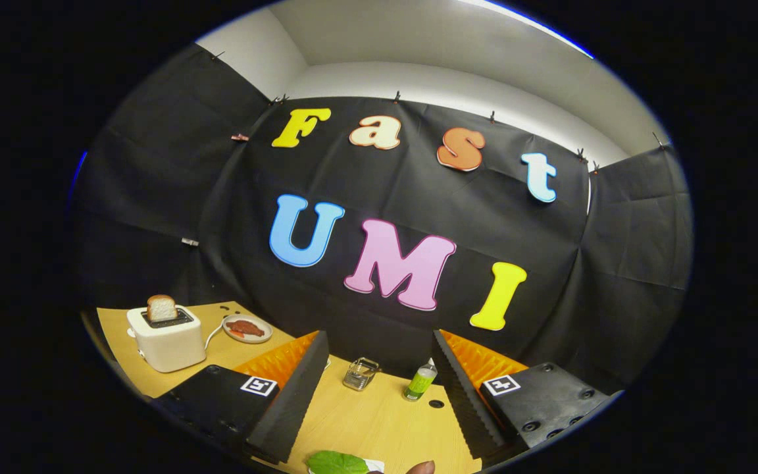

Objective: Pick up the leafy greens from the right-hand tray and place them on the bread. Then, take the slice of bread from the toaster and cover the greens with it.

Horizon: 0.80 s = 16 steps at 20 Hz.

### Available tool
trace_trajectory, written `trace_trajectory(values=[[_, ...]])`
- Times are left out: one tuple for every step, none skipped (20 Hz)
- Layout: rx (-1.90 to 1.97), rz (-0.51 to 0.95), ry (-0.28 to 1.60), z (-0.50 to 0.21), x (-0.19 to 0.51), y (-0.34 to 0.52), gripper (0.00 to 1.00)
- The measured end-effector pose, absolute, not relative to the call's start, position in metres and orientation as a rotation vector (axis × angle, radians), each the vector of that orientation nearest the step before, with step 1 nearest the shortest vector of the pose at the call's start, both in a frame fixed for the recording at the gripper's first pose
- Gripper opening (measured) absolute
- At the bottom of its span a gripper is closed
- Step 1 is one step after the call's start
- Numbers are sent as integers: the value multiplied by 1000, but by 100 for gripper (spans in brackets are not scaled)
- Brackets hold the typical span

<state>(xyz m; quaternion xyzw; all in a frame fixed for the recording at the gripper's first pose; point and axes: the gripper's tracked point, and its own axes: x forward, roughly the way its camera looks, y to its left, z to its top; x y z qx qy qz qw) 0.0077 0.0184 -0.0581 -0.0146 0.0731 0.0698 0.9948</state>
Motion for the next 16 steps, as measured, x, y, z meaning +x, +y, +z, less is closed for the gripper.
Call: trace_trajectory(values=[[-32, 172, 179, -68, 7, 21, 97], [-36, 193, 206, -79, 5, 23, 97], [-46, 217, 239, -93, 2, 22, 97], [-54, 240, 269, -106, -2, 23, 98], [-61, 262, 297, -118, -7, 23, 97], [-68, 287, 324, -131, -12, 24, 98], [-69, 307, 352, -144, -16, 24, 97], [-61, 327, 382, -158, -22, 24, 98], [-45, 345, 415, -173, -26, 23, 98], [-26, 366, 452, -188, -33, 24, 98], [-10, 385, 491, -203, -39, 25, 97], [-1, 401, 529, -220, -46, 25, 98], [2, 419, 569, -237, -53, 26, 97], [-1, 439, 612, -254, -61, 26, 97], [-11, 453, 650, -270, -70, 25, 97], [-18, 463, 684, -285, -76, 23, 97]])
